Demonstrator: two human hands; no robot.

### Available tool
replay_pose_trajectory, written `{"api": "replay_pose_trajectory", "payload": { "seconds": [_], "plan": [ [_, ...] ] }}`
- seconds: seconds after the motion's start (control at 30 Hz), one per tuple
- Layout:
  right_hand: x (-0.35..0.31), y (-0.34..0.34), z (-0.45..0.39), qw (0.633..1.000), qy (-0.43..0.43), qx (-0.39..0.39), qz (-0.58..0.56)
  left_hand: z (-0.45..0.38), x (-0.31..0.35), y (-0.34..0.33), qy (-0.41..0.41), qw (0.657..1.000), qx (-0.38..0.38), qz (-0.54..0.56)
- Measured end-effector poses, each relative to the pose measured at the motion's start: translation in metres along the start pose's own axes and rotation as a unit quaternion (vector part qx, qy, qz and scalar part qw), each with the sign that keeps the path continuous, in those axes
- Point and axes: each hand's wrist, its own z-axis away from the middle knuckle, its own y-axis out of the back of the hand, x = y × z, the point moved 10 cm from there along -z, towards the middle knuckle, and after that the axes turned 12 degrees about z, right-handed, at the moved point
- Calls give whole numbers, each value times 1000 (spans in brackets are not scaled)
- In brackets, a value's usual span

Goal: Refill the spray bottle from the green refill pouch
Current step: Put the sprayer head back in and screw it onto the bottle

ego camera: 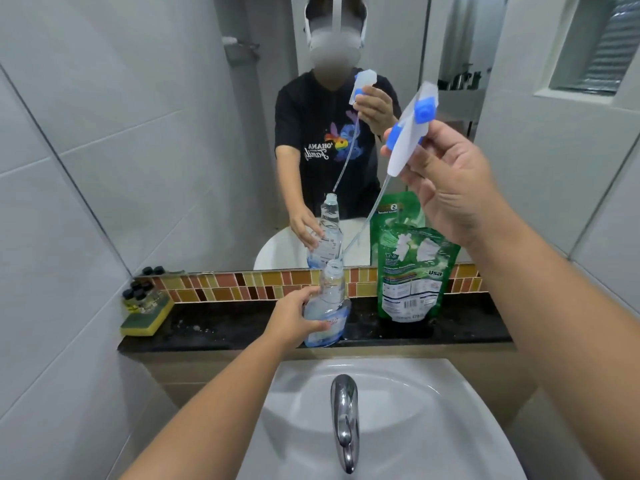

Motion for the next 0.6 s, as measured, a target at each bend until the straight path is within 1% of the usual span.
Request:
{"api": "replay_pose_trajectory", "payload": {
  "seconds": [0.2, 0.3, 0.47, 0.6],
  "plan": [
    [22, -10, -2, 998, -43, -6, 51, -2, -3, 4, 2, 1000, -3, 11],
    [44, -15, -3, 996, -74, -6, 52, -3, -3, 4, 1, 1000, -9, 15],
    [102, -19, 3, 986, -132, -4, 99, -6, -1, 1, -2, 999, -26, 23],
    [153, -14, 19, 967, -191, 13, 168, -11, -2, -3, 17, 998, -55, 35]
  ]
}}
